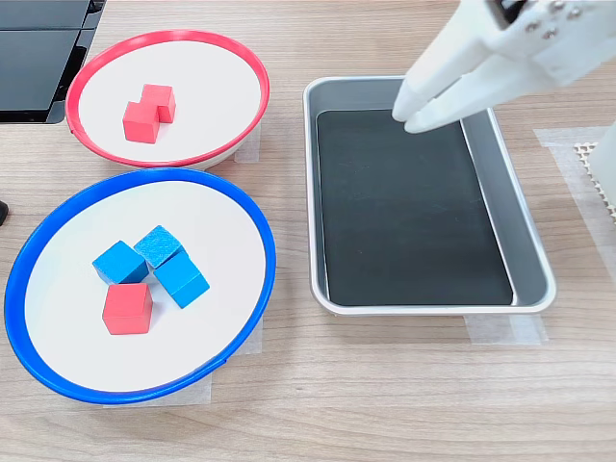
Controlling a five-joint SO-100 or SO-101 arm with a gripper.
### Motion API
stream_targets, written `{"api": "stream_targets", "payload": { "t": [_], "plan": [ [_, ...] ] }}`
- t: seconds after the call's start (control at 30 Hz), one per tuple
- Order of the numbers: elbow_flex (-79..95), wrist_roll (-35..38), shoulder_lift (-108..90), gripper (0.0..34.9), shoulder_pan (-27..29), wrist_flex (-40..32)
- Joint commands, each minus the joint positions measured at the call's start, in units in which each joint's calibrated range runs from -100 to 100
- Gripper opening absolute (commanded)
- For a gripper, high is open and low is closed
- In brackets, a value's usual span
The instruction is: Relocate any red block in the blue dish to the red dish, correcting any misplacement.
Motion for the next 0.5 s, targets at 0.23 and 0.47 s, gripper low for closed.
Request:
{"api": "stream_targets", "payload": {
  "t": [0.23, 0.47],
  "plan": [
    [-34.6, 4.5, 40.0, 0.5, -2.0, -5.6],
    [-48.5, 4.4, 56.2, 0.4, -4.3, -8.2]
  ]
}}
